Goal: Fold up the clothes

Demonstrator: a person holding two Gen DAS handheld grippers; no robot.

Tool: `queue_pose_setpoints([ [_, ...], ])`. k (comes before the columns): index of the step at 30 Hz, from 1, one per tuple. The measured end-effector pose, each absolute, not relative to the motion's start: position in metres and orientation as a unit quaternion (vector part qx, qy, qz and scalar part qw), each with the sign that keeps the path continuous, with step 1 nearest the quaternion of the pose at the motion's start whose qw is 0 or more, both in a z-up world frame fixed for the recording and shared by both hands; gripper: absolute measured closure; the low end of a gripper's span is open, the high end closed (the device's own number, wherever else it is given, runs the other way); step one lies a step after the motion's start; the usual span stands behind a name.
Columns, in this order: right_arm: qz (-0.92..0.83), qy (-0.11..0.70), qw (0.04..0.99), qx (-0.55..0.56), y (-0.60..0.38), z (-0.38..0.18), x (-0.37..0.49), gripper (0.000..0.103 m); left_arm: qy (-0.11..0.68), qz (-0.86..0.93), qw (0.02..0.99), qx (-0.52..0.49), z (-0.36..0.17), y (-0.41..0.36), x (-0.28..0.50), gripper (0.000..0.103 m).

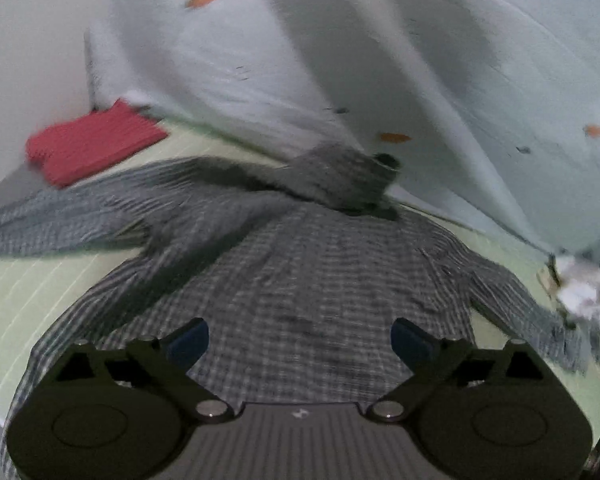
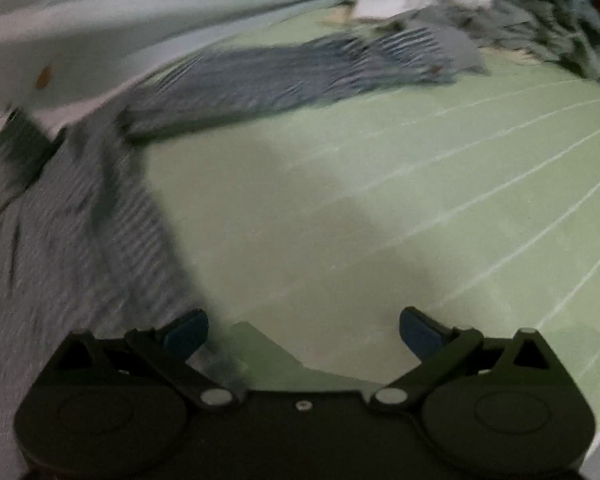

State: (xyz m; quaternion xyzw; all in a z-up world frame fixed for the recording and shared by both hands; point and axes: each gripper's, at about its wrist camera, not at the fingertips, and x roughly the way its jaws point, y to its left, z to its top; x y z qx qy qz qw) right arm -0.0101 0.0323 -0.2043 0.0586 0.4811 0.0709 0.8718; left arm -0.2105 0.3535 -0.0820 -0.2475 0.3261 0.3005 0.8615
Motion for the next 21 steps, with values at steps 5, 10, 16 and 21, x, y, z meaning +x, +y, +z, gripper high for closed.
queue_pose_setpoints([
  [5, 0.034, 0.452, 0.886, 0.100, -0.002, -0.207, 0.037, 0.000, 0.347, 0.297, 0.860, -0.228, -0.086, 0.328, -0.184, 0.005],
  [10, 0.014, 0.417, 0.892, 0.173, -0.028, -0.210, 0.087, 0.000, 0.368, 0.294, 0.857, -0.208, -0.091, 0.303, -0.158, 0.005],
  [16, -0.001, 0.395, 0.896, 0.201, -0.039, -0.213, 0.145, 0.000, 0.386, 0.307, 0.849, -0.189, -0.089, 0.292, -0.132, 0.005],
  [21, -0.011, 0.395, 0.903, 0.167, -0.037, -0.219, 0.184, 0.000, 0.398, 0.309, 0.845, -0.179, -0.089, 0.285, -0.116, 0.005],
])
